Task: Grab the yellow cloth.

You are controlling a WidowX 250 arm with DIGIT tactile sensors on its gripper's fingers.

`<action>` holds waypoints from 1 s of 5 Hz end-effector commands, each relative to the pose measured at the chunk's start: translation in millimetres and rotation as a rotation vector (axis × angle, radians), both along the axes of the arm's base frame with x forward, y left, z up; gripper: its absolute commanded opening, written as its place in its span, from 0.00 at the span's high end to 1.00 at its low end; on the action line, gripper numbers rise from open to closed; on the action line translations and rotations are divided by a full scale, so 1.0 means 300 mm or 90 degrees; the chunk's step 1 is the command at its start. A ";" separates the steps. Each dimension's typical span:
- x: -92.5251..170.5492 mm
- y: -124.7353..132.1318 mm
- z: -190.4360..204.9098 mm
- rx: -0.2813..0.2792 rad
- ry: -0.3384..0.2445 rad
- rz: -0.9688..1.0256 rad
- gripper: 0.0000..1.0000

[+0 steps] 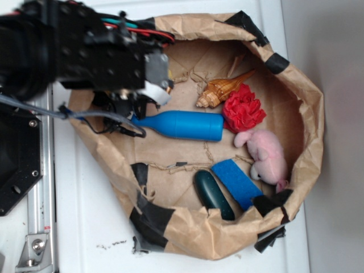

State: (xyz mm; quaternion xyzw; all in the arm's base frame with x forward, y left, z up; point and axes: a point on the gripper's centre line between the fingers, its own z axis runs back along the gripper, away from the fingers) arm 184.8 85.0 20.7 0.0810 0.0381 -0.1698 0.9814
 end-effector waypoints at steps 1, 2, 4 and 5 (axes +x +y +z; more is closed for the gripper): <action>-0.011 -0.002 0.049 0.010 -0.010 0.033 1.00; 0.014 -0.039 0.080 0.015 -0.028 0.020 1.00; 0.134 -0.170 0.276 0.002 -0.138 0.016 1.00; 0.178 -0.215 0.381 -0.012 -0.184 0.033 1.00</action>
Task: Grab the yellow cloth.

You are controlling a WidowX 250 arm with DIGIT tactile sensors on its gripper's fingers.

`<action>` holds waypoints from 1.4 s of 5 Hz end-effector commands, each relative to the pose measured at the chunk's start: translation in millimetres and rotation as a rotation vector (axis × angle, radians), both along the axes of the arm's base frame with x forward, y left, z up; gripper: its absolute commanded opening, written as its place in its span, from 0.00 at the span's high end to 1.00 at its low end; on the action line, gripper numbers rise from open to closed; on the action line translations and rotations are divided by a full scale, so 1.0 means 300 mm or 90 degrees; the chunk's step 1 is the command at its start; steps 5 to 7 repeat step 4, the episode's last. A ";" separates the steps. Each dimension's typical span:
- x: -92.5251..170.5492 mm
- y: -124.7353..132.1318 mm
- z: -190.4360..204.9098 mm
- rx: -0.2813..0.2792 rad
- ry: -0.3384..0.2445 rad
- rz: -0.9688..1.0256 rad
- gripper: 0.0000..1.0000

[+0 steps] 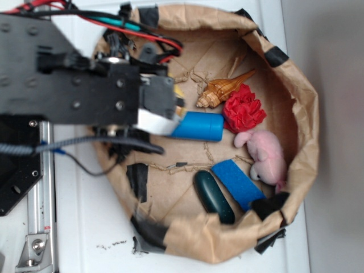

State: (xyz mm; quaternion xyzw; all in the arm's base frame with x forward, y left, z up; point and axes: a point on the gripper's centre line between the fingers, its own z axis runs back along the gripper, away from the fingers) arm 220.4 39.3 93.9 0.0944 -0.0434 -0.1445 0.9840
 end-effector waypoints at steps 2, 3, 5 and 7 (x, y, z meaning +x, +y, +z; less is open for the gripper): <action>0.101 -0.042 0.241 -0.100 -0.126 0.137 1.00; 0.096 -0.004 0.226 -0.192 -0.145 0.214 1.00; 0.087 0.003 0.208 -0.204 -0.142 0.234 1.00; 0.087 0.003 0.208 -0.204 -0.142 0.234 1.00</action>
